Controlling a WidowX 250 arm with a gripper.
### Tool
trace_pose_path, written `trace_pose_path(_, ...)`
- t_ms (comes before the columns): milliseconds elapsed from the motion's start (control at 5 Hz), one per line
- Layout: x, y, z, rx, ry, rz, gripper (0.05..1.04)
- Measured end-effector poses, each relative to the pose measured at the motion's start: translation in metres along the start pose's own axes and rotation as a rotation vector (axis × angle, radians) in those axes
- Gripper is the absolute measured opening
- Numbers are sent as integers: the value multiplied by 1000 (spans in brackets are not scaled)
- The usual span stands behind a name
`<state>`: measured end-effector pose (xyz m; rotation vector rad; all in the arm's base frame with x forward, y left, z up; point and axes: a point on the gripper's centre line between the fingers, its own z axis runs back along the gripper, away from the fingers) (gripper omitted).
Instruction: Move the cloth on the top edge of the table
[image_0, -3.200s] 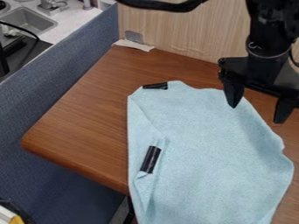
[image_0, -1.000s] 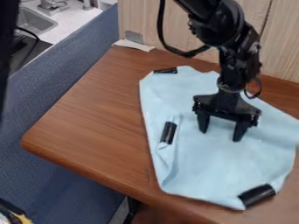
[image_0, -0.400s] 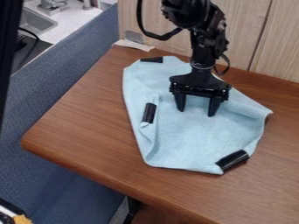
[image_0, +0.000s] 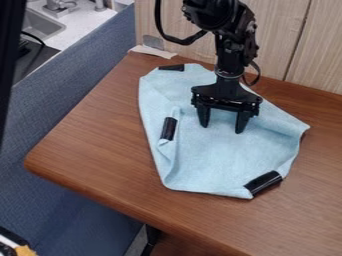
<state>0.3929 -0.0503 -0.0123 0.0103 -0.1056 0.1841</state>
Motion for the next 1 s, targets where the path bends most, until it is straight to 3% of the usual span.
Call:
trace_pose_path(200, -2, -2, 5, -11, 10, -7, 997)
trace_pose_path(800, 0, -11, 86, -13, -131, -21, 999)
trace_pose_path(1000, -3, -9, 107, -29, -202, -11, 999)
